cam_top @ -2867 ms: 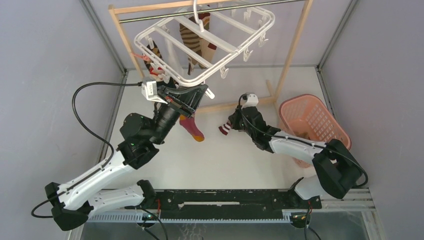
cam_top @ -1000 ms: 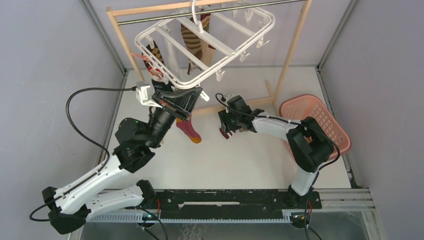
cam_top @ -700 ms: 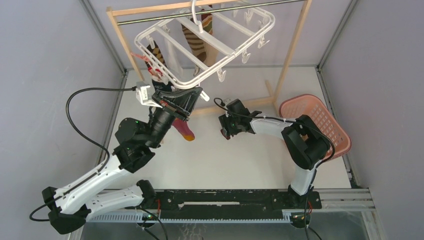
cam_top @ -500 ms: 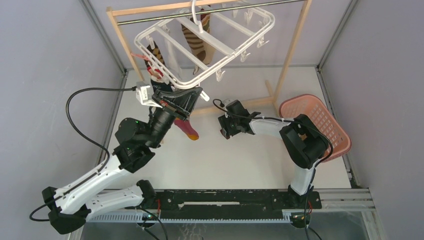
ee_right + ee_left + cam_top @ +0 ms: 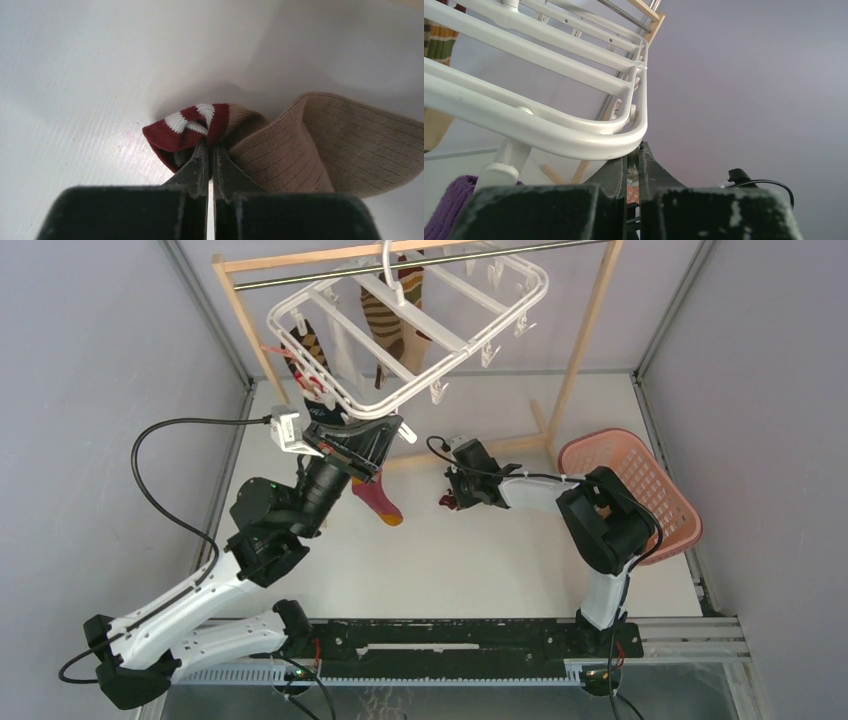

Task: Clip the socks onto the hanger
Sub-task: Adjust the sock at the center of the board.

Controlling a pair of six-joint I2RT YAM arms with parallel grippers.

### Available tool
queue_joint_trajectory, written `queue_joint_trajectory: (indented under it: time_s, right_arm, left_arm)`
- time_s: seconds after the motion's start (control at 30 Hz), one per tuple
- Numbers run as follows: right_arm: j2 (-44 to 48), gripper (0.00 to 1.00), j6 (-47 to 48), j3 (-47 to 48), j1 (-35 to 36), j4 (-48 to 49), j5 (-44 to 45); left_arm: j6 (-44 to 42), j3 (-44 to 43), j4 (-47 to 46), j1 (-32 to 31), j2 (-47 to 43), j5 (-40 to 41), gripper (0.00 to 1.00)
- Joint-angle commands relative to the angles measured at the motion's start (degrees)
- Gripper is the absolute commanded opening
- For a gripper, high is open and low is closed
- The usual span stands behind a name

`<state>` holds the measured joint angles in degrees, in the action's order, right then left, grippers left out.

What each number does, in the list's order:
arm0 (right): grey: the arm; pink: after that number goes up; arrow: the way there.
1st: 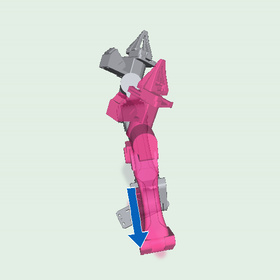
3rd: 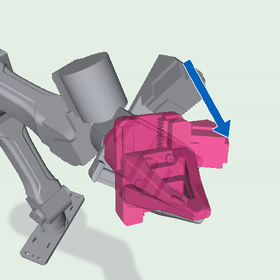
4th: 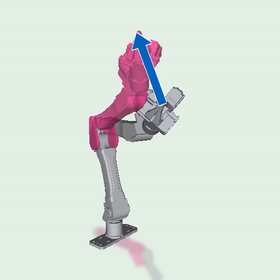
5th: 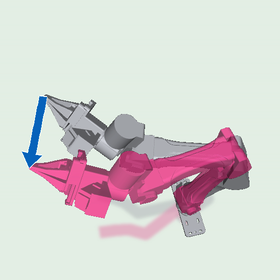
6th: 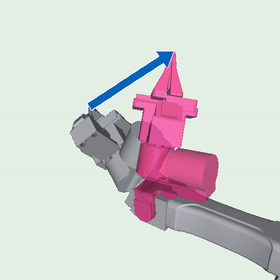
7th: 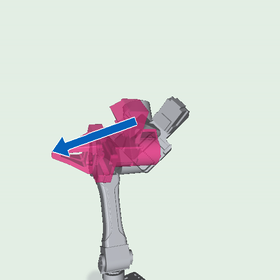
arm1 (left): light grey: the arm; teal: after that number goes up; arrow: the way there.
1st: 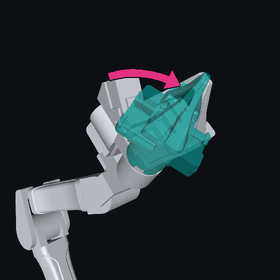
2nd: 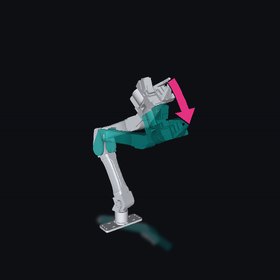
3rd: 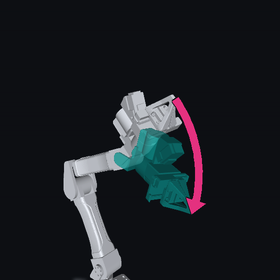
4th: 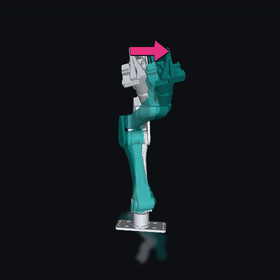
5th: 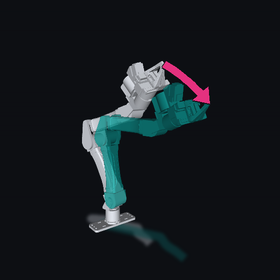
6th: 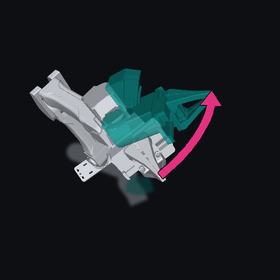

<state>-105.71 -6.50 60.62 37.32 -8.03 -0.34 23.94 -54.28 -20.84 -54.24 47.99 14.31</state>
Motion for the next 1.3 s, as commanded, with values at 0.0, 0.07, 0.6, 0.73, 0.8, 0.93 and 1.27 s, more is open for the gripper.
queue_joint_trajectory:
  time_s: [0.0,0.07,0.6,0.73,0.8,0.93,1.27]
  right_arm:
    - [0.54,0.0,-0.35,-2.42,0.39,-2.02,0.09]
    - [2.17,0.0,-0.59,-3.01,0.45,-1.67,-0.17]
    - [30.26,0.0,-2.52,-3.07,0.49,-4.66,-2.7]
    - [35.82,0.0,-2.71,1.06,0.47,-6.8,-4.73]
    - [37.1,0.0,-2.31,2.62,0.47,-6.8,-5.74]
    - [33.9,0.0,-0.6,3.05,0.51,-9.04,-2.05]
    - [19.86,0.0,-13.04,-0.65,5.41,-3.84,13.21]
  left_arm:
    - [-1.07,1.36,0.17,-0.51,-0.92,-1.21,0.0]
    - [-1.09,1.37,0.15,-0.52,-1.05,-1.21,0.0]
    - [-0.65,1.08,-0.19,-0.52,-0.13,-2.11,0.0]
    - [-0.61,0.71,-0.38,-0.52,0.88,-2.69,0.0]
    - [-0.45,0.56,-0.45,-0.52,1.23,-3.16,0.0]
    - [-0.13,0.49,-0.78,-0.5,1.16,-3.54,0.0]
    - [-0.41,0.92,0.15,-0.52,0.52,-2.59,0.0]
